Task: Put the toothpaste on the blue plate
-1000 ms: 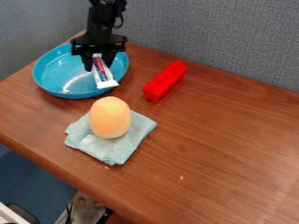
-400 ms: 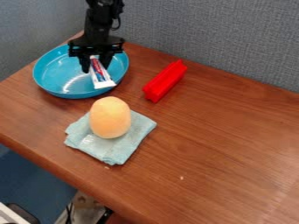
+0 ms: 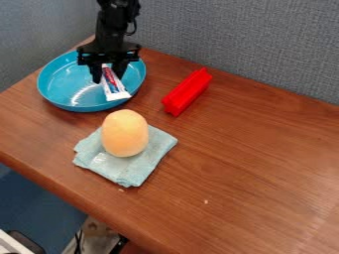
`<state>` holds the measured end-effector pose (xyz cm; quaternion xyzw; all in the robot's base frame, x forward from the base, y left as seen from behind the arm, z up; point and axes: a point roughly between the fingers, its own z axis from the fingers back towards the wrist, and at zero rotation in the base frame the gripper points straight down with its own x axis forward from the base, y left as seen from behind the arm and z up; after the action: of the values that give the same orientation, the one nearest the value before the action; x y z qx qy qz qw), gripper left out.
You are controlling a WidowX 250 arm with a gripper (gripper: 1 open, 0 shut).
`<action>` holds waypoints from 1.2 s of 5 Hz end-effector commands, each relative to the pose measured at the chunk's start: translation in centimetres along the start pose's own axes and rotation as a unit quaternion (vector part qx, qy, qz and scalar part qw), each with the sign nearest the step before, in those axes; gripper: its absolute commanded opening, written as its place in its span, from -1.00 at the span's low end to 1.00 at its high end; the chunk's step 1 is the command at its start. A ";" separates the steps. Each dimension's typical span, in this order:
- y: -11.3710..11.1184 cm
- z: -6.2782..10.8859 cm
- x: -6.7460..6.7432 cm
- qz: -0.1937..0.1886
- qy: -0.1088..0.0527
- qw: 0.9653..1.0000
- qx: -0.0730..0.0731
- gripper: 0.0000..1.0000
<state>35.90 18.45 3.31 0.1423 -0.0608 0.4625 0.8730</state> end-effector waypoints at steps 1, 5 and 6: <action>1.0 0.7 1.0 0.001 -0.015 1.000 0.006 -1.00; 0.9 3.4 1.7 0.002 0.019 1.000 -0.005 1.00; 0.9 4.2 1.8 0.002 0.028 1.000 -0.008 1.00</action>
<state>35.93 18.09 5.76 0.1251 -0.0106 0.4615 0.8782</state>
